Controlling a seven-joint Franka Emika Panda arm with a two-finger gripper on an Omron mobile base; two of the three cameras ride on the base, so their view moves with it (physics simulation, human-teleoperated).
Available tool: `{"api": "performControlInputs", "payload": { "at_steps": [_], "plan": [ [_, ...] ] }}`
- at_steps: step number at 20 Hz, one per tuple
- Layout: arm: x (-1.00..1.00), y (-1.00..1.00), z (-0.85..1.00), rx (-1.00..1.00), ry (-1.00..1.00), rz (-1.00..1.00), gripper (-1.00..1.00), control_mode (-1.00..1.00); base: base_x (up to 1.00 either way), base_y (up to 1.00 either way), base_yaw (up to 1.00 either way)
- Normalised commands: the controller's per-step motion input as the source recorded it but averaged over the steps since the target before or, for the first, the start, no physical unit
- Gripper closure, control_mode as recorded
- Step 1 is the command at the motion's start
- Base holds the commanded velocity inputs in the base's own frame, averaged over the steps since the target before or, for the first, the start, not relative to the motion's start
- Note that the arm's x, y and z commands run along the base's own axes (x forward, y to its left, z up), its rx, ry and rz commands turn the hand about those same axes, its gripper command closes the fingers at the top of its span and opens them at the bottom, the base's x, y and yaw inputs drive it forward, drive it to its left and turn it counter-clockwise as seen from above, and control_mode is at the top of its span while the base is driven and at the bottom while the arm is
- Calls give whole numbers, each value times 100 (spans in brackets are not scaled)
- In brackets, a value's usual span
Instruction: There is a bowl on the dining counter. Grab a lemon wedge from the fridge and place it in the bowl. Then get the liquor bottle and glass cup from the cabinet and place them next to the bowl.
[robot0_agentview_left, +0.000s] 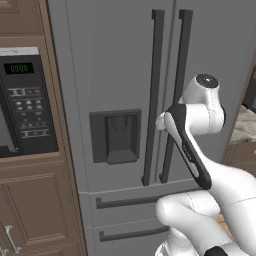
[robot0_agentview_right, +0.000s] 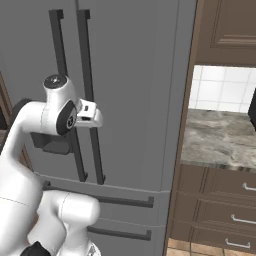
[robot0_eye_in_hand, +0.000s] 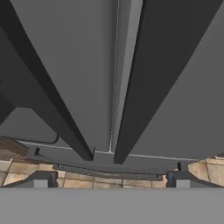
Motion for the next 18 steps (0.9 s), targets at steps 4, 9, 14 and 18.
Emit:
{"api": "performControlInputs", "payload": {
  "at_steps": [4,9,14,18],
  "plan": [
    [0,10,-5,0,0,0,-100,-100,0,0,0],
    [0,0,0,0,1,0,-100,100,-9,0,0],
    [0,0,0,0,0,0,-100,100,-14,6,0],
    [0,0,0,0,0,0,-100,100,-27,10,0]
  ]
}}
